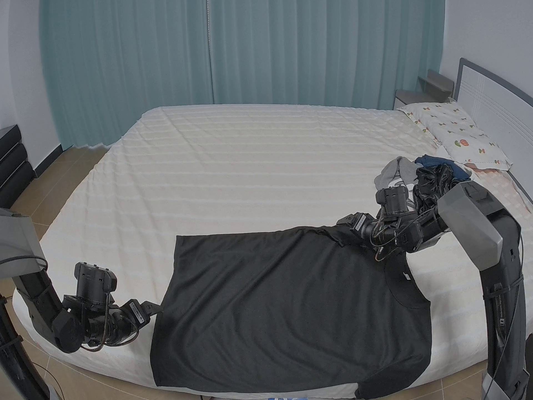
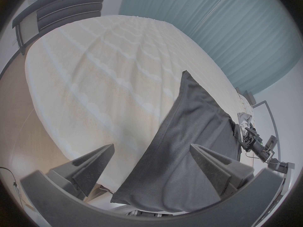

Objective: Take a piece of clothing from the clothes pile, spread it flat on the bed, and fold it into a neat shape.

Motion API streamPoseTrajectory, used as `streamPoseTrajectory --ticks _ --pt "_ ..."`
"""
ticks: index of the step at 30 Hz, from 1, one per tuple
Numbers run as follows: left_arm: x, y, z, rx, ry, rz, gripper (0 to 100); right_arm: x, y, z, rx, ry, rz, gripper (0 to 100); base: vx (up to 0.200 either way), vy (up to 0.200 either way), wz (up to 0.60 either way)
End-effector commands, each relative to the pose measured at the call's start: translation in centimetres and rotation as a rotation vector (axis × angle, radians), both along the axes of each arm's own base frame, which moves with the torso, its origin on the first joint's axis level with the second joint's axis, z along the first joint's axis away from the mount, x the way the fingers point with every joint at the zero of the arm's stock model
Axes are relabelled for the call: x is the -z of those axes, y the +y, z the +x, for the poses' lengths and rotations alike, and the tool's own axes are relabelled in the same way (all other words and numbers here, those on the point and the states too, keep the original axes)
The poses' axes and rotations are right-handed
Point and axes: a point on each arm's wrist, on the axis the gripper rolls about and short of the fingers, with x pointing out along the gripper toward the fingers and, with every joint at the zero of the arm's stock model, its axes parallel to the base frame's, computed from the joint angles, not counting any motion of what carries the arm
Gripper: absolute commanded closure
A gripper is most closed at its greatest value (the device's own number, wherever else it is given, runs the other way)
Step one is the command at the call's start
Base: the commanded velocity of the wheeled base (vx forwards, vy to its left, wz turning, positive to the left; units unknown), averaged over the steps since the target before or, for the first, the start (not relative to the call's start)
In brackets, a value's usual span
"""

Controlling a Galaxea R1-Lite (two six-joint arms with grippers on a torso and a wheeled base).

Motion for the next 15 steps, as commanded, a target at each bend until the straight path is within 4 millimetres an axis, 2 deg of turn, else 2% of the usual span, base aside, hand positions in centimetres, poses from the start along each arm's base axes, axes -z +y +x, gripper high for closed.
streamPoseTrajectory --ticks 1,4,8,12,15 --pt "0.2 0.0 0.0 -0.002 0.011 -0.004 0 1.8 0.3 0.7 0.003 0.029 -0.008 0 0.0 0.0 0.0" --pt "0.4 0.0 0.0 -0.002 0.017 -0.003 0 1.6 0.2 1.2 0.008 0.011 -0.003 0 0.0 0.0 0.0" --pt "0.5 0.0 -0.1 -0.002 0.023 -0.002 0 2.4 0.2 1.8 0.011 -0.002 0.002 0 0.0 0.0 0.0" --pt "0.6 0.0 -0.1 -0.002 0.027 -0.001 0 3.1 0.4 3.6 0.04 -0.071 0.004 0 0.0 0.0 0.0" --pt "0.7 0.0 -0.1 -0.002 0.033 0.0 0 2.6 0.3 5.2 0.061 -0.21 0.028 0 0.0 0.0 0.0"
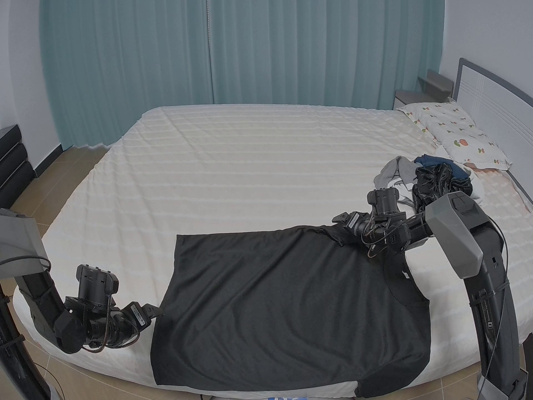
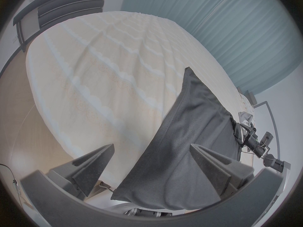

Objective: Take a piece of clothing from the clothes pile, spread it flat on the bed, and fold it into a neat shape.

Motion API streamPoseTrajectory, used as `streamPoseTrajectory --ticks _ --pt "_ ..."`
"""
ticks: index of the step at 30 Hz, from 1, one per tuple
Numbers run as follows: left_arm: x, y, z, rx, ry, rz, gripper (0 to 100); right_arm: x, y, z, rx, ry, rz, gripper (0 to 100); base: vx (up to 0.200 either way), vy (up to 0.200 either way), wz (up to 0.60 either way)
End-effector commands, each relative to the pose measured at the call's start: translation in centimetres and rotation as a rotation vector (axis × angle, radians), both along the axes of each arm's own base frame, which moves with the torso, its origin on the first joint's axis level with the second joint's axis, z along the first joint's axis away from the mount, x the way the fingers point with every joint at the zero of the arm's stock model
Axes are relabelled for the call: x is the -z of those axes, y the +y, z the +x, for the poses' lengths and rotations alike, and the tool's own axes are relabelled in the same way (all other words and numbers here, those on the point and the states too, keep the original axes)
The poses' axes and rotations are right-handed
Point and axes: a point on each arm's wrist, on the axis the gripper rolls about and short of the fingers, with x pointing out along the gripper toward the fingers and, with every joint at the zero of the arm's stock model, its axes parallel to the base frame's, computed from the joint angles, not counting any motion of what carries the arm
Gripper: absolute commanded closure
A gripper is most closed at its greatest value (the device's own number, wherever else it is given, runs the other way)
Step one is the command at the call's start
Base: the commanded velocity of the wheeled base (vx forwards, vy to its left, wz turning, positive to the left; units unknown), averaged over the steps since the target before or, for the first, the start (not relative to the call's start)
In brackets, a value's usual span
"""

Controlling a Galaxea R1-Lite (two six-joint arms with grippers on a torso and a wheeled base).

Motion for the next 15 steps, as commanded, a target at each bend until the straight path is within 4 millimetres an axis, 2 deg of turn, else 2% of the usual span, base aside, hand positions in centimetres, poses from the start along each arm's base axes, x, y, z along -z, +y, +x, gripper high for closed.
streamPoseTrajectory --ticks 1,3,10,15 --pt "0.3 0.0 -0.1 0.0 0.014 0.002 0 0.6 0.0 2.6 0.035 -0.206 0.032 0 0.0 0.0 0.0" --pt "0.4 0.0 -0.1 -0.001 0.019 0.004 0 -0.1 0.1 3.2 0.04 -0.297 0.043 0 0.0 0.0 0.0" --pt "0.4 0.0 -0.1 0.001 0.021 0.003 0 -3.1 1.0 3.2 -0.069 -0.456 0.095 0 0.0 0.0 0.0" --pt "0.4 0.0 -0.1 0.0 0.02 0.004 0 -2.1 1.4 3.1 -0.099 -0.464 0.064 0 0.0 0.0 0.0"
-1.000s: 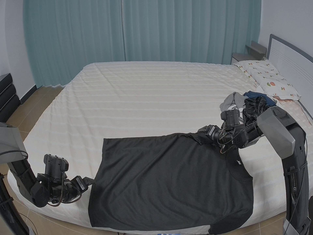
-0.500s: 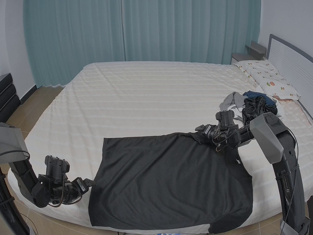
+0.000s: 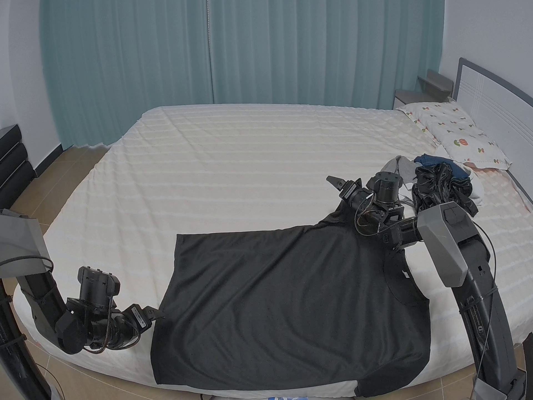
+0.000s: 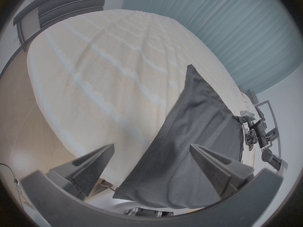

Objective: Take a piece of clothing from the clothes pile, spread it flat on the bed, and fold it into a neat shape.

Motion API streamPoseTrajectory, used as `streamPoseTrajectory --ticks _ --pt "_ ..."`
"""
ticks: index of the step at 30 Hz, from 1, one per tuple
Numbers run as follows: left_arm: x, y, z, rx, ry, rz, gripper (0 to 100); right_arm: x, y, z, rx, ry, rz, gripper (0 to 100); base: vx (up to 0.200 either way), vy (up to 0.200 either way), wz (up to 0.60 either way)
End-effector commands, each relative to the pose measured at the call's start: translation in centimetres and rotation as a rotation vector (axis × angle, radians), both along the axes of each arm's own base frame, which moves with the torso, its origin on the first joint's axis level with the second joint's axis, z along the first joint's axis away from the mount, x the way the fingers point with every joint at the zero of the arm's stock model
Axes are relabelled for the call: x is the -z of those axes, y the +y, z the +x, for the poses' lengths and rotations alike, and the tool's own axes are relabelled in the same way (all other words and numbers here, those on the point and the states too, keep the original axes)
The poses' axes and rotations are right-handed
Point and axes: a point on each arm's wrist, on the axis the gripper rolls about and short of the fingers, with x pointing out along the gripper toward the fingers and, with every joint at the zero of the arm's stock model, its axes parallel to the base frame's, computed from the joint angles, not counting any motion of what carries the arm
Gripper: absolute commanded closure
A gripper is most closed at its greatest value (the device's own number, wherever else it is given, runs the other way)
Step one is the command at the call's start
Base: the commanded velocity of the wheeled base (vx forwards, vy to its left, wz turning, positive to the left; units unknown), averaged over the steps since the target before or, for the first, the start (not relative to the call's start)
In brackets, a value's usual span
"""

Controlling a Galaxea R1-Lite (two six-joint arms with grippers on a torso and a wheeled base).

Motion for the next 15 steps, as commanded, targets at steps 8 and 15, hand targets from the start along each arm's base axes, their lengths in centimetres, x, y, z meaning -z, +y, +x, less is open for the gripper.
streamPoseTrajectory --ticks 8,15 --pt "0.1 0.0 0.0 -0.002 0.006 0.001 0 -1.3 0.0 0.0 -0.002 -0.095 -0.043 0 0.0 0.0 0.0" --pt "0.2 0.0 0.0 -0.002 0.01 0.001 0 -3.0 -1.9 0.4 0.086 -0.244 -0.102 0 0.0 0.0 0.0"
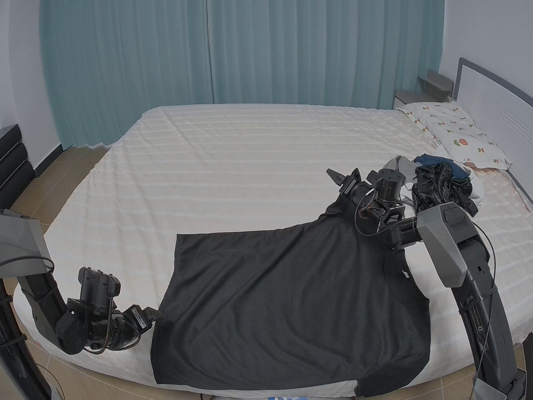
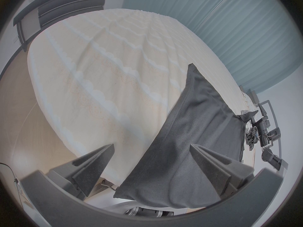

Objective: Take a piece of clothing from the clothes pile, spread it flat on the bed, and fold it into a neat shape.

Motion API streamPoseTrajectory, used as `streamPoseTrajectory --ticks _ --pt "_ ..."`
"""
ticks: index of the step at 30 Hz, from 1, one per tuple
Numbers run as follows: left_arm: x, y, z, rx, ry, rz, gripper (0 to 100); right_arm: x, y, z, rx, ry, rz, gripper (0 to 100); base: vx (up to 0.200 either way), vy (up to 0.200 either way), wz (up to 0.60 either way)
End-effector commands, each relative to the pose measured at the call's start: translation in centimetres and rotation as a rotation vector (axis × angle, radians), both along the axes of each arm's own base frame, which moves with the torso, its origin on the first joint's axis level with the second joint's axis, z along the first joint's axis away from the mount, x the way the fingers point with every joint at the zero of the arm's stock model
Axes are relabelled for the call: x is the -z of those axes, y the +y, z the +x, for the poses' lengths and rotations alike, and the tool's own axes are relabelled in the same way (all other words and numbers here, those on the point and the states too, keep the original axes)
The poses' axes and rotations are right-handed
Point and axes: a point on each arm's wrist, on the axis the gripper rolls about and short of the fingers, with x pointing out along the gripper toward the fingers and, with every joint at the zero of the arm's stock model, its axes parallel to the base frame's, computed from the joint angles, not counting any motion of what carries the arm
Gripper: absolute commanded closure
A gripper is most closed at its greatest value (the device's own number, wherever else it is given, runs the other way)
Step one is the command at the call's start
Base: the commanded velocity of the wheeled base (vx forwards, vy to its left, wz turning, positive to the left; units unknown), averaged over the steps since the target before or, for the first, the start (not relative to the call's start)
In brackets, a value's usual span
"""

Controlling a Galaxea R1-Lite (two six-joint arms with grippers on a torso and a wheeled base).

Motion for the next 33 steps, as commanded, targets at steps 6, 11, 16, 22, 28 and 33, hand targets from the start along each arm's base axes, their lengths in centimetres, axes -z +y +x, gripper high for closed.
streamPoseTrajectory --ticks 6,11,16,22,28,33 --pt "0.3 0.0 0.0 0.001 0.012 0.005 0 5.3 -0.6 0.2 -0.012 0.125 -0.111 0 0.0 0.0 0.0" --pt "0.3 0.0 0.0 -0.001 0.012 0.005 0 6.8 -0.6 0.1 0.018 0.145 -0.128 0 0.0 0.0 0.0" --pt "0.2 0.0 0.0 0.0 0.006 0.003 0 3.7 -1.4 0.4 0.103 0.107 -0.117 0 0.0 0.0 0.0" --pt "0.0 -0.1 -0.1 0.005 0.002 -0.003 0 1.7 -3.0 -1.4 0.148 0.147 -0.123 0 0.0 0.0 0.0" --pt "-0.1 -0.3 -0.7 0.042 0.01 -0.033 0 0.5 -4.0 -5.9 0.141 0.168 -0.128 0 -0.1 0.0 0.0" --pt "-0.1 -0.4 -0.9 0.056 0.015 -0.051 0 -0.1 -5.1 -9.8 0.147 0.227 -0.14 0 -0.2 0.0 0.0"
